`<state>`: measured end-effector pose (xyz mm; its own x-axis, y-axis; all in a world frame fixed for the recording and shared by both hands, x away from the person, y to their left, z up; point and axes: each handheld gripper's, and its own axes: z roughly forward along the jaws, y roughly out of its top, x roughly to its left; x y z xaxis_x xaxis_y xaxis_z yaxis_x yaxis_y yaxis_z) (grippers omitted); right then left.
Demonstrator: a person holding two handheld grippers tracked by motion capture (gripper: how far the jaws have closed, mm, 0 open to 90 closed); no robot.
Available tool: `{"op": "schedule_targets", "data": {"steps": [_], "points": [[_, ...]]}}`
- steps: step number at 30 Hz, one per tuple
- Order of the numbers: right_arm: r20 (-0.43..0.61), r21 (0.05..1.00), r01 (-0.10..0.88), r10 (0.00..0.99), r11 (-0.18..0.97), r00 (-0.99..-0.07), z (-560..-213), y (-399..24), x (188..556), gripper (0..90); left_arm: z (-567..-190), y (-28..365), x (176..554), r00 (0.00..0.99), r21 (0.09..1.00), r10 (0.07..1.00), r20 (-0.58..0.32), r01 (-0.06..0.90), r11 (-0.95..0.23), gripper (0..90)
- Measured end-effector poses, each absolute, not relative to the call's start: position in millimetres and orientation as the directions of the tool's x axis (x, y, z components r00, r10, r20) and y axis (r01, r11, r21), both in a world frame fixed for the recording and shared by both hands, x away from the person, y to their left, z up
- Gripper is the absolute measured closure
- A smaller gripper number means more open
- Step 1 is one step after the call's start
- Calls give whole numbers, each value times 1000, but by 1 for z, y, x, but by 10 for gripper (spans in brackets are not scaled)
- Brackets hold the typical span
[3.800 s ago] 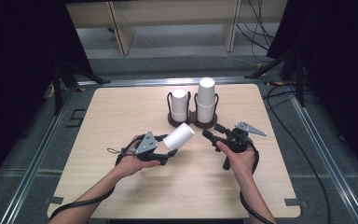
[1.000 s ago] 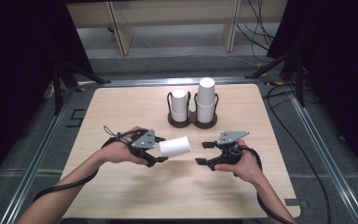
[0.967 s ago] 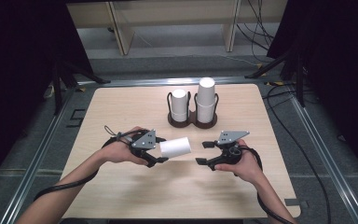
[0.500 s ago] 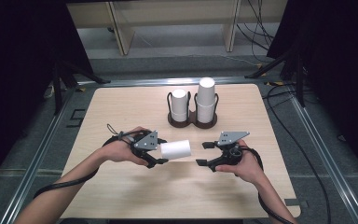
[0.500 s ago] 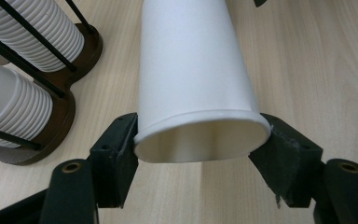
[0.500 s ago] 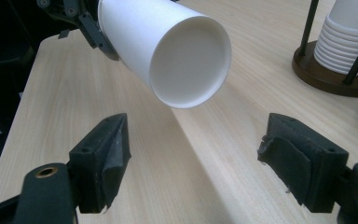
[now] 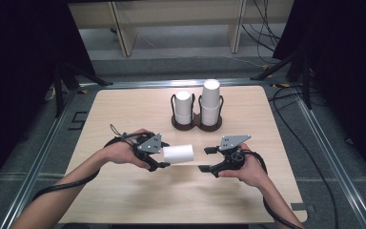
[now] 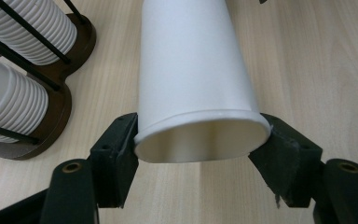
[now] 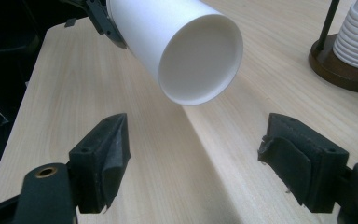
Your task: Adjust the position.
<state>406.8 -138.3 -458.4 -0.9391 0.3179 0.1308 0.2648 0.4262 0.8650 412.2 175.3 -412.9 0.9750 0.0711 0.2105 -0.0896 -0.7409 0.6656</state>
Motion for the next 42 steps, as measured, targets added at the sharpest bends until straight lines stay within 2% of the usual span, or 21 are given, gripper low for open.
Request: {"op": "schedule_targets", "data": {"steps": [40,42], "points": [[112,838,253,303,483,-946,-460,-130,409,223,-401,160,411,983,520,-30,179,-120,-846,344],[144,826,290,316,484,-938,-459,-130,407,221,-400,160,410,985,516,-23,170,-109,-849,344]]}}
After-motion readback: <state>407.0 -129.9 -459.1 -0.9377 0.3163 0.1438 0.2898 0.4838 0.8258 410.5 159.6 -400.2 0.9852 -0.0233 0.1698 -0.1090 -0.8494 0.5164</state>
